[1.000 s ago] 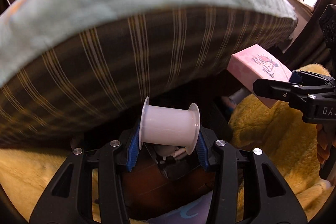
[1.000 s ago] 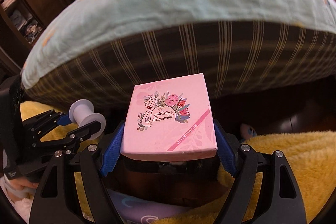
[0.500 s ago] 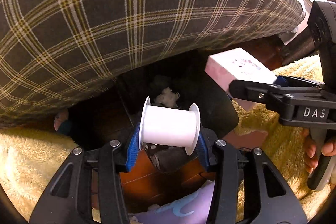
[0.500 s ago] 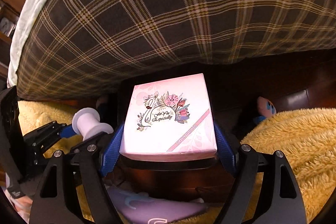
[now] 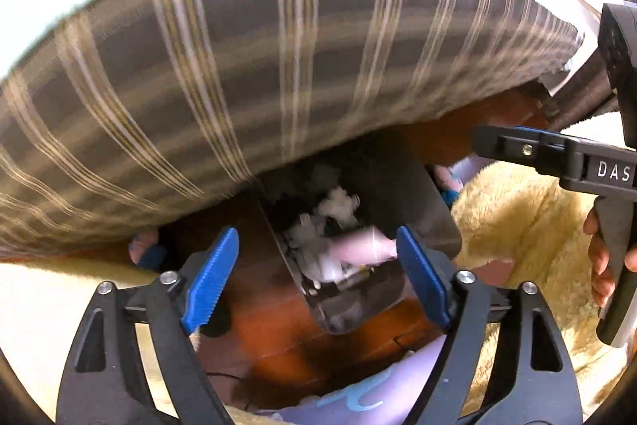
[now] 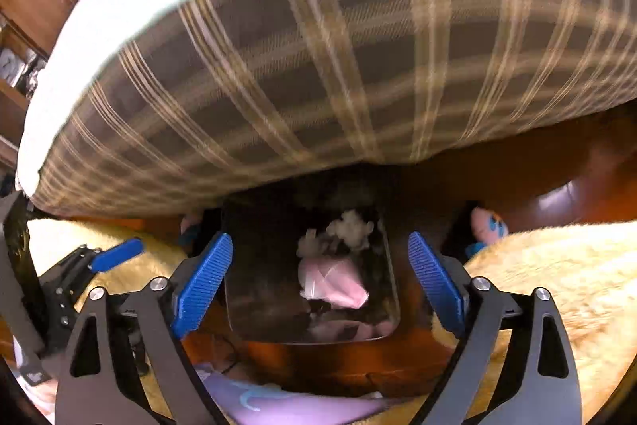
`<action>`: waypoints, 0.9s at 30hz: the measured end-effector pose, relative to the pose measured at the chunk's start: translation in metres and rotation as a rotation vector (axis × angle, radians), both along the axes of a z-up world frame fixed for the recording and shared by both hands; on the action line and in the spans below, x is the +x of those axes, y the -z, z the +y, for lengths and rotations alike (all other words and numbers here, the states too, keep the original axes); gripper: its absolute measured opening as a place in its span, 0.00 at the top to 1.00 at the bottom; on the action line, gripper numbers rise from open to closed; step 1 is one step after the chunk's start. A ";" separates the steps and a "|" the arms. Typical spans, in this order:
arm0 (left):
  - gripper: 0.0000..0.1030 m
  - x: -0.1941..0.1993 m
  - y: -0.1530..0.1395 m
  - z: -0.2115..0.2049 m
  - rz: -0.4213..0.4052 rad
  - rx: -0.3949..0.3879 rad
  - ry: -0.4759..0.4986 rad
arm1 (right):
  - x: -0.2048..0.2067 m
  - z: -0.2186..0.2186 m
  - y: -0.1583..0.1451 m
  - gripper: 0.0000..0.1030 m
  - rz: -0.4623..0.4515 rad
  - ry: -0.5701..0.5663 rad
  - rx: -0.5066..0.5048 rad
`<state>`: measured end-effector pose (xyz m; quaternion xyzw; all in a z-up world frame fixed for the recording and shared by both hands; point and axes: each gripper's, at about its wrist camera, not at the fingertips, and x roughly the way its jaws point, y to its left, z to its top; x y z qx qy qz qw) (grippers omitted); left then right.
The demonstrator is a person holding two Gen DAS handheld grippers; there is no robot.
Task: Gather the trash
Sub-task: 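Raise both open tools back above the bed, then grasp the yellow-capped bottle with the right tool while the left tool grasps the blue wrapper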
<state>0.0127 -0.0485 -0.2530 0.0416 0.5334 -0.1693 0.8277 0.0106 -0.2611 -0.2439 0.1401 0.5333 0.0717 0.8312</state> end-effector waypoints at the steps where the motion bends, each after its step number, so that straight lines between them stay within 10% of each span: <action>1: 0.22 0.000 -0.010 0.002 -0.019 -0.011 -0.005 | -0.001 -0.003 -0.004 0.10 -0.016 0.004 0.002; 15: 0.13 0.038 -0.138 0.023 -0.292 -0.036 -0.052 | 0.036 -0.033 -0.134 0.09 -0.308 0.045 -0.052; 27: 0.13 0.140 -0.163 0.033 -0.345 0.020 -0.116 | 0.147 -0.016 -0.154 0.09 -0.314 0.031 -0.102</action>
